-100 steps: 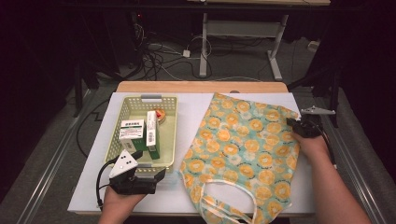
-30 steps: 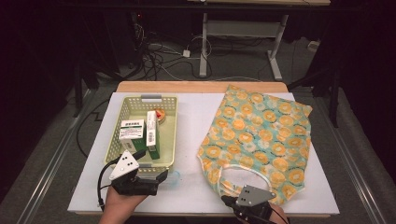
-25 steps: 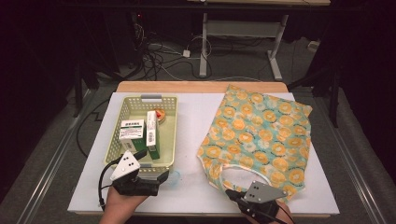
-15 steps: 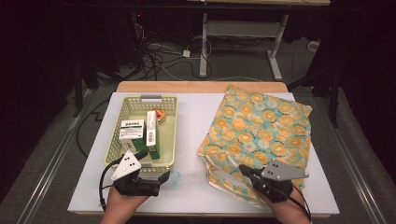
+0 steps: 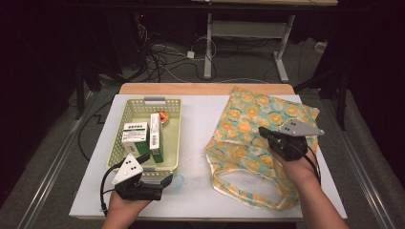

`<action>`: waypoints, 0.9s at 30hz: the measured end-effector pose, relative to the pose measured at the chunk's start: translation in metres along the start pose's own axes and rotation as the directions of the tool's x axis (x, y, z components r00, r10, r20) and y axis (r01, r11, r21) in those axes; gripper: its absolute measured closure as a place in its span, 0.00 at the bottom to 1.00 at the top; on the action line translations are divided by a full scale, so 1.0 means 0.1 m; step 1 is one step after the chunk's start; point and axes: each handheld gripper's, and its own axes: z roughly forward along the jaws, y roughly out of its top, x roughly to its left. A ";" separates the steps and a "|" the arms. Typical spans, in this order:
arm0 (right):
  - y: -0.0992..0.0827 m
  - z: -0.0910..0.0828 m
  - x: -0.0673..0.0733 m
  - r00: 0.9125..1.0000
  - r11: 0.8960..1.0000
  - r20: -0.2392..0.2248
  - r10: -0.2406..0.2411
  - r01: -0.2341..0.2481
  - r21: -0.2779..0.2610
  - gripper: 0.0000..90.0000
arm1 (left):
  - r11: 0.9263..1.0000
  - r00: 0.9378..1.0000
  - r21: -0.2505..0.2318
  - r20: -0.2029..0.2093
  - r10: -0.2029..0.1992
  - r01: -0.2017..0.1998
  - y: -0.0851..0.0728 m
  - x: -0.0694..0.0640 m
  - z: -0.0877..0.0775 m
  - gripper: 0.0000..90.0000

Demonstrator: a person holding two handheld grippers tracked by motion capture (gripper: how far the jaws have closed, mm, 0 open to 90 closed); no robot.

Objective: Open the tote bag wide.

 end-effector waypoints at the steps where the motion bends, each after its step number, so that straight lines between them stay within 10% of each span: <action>1: -0.04 0.13 -0.13 0.999 0.999 0.016 0.034 -0.034 0.025 1.00 | 1.000 1.000 0.001 0.001 0.001 -0.001 0.00 0.00 0.00 0.00; 6: -0.26 0.44 -0.36 0.995 0.989 0.031 0.097 -0.100 0.113 1.00 | 1.000 1.000 0.003 0.006 0.002 -0.002 0.00 0.00 0.02 0.00; 10: -0.39 0.53 -0.48 0.989 0.978 0.037 0.140 -0.144 0.149 0.80 | 1.000 1.000 0.001 0.007 -0.002 0.002 0.00 0.01 0.02 0.00; 18: -0.17 -0.15 -0.33 0.996 0.996 0.028 0.088 -0.088 -0.010 0.67 | 1.000 1.000 0.009 0.011 0.000 0.000 0.00 -0.01 0.04 0.00; 27: -0.77 -0.72 0.20 0.995 0.995 -0.005 0.098 -0.098 0.022 0.59 | 1.000 1.000 0.019 0.015 0.005 -0.006 -0.01 -0.04 0.07 0.00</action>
